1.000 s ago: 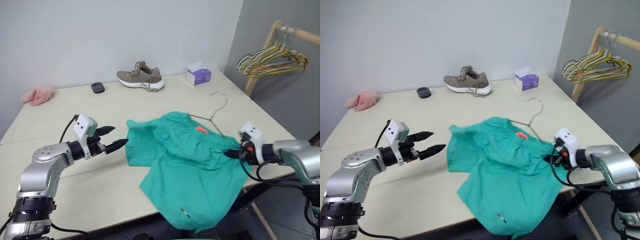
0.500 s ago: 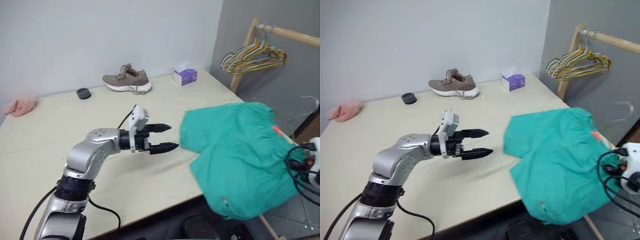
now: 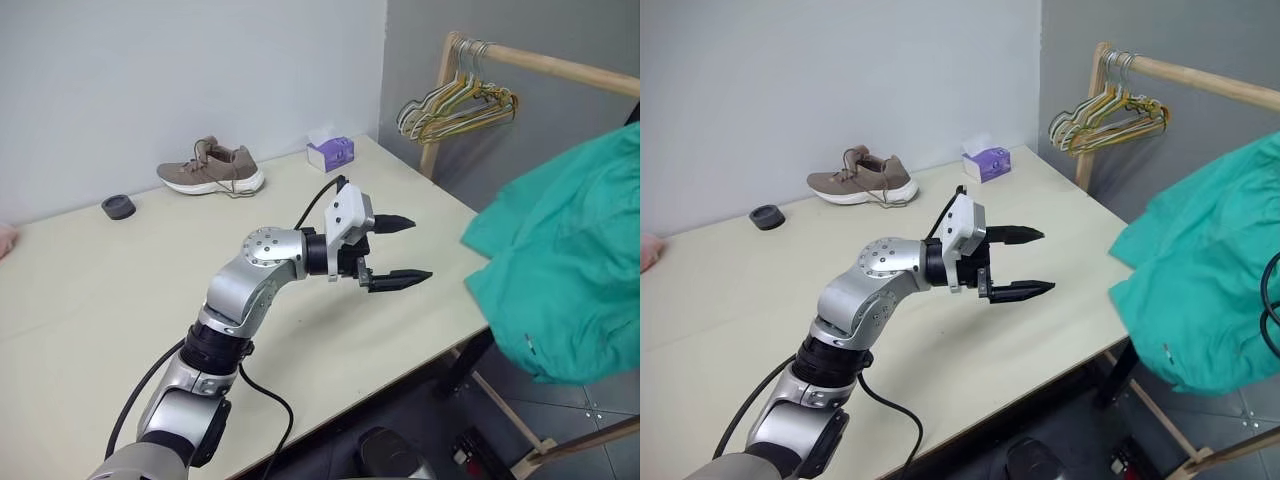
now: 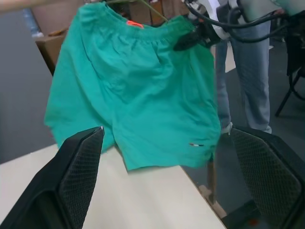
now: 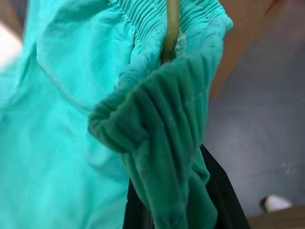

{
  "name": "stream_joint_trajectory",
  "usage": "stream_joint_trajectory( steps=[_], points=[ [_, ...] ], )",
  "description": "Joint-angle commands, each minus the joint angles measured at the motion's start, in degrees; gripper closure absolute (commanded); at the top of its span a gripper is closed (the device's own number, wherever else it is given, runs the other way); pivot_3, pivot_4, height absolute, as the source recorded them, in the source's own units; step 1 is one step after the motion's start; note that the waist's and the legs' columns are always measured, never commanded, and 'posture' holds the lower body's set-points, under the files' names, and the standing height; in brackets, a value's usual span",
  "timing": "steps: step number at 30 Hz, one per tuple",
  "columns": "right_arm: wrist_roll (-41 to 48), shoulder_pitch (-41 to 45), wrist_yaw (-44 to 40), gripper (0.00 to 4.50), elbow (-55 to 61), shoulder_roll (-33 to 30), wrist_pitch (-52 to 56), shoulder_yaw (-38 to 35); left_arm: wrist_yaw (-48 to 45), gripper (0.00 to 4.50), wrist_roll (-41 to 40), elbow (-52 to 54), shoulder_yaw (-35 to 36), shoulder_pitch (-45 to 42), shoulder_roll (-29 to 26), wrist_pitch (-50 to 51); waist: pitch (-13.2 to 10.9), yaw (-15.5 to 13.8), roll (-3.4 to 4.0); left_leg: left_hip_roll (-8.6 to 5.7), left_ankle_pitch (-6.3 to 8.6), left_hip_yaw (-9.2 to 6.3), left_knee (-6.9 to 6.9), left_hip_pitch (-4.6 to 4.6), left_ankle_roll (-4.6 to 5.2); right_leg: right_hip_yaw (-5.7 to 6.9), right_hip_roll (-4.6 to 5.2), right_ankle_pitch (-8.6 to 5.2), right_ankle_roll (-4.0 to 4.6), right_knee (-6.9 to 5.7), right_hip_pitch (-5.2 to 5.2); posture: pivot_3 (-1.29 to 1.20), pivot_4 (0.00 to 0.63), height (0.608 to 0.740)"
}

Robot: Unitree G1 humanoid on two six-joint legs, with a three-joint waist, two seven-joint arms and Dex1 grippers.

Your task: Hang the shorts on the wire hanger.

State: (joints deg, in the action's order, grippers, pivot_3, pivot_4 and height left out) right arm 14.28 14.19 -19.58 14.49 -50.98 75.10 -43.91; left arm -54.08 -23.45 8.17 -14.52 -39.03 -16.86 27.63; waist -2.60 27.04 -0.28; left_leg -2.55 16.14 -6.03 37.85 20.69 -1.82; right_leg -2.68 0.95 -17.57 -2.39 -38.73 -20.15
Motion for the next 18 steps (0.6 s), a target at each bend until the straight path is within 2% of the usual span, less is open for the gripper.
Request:
stream_joint_trajectory(
  steps=[1, 6, 11, 18],
  points=[
    [-1.2, 6.0, 1.9, 4.5, -6.4, -3.3, -2.6, 1.2, 2.6, 0.04, 1.1, -0.6, 0.1, -3.6, 2.1, -0.1, 0.0, -0.1, 0.0, -0.03, 0.0, 0.0, 0.0, 0.0, 0.01, 0.0, 0.0, 0.0, 0.0, 0.03, 0.02, -0.52, 0.005, 0.74],
    [-1.9, 12.4, 2.9, 4.5, -18.9, -6.8, -4.7, 4.3, 6.5, 0.04, 4.5, -3.2, -1.1, -6.6, 5.2, -1.1, -0.1, -0.2, 0.0, -0.12, 0.04, 0.02, 0.0, -0.03, 0.07, -0.02, 0.01, -0.02, -0.05, 0.08, 0.09, -0.51, 0.007, 0.74],
    [-2.5, 20.9, 1.8, 4.5, -34.7, -10.0, -7.5, 10.9, 8.9, 0.04, 6.7, -5.6, -1.8, -8.9, 9.2, -2.6, -0.1, 0.0, 0.02, -0.17, 0.08, 0.13, 0.0, -0.15, 0.14, -0.05, 0.02, -0.03, -0.05, 0.16, 0.21, -0.5, 0.008, 0.74],
    [-2.7, 26.5, -2.3, 4.5, -46.6, -12.9, -9.4, 19.2, 7.8, 0.04, 8.2, -5.8, -3.1, -10.4, 10.8, -5.1, -0.2, -0.1, 0.1, -0.18, 0.15, 0.35, -0.02, -0.45, 0.25, -0.15, 0.01, -0.1, -0.17, 0.21, 0.5, -0.48, 0.012, 0.74]
  ],
)
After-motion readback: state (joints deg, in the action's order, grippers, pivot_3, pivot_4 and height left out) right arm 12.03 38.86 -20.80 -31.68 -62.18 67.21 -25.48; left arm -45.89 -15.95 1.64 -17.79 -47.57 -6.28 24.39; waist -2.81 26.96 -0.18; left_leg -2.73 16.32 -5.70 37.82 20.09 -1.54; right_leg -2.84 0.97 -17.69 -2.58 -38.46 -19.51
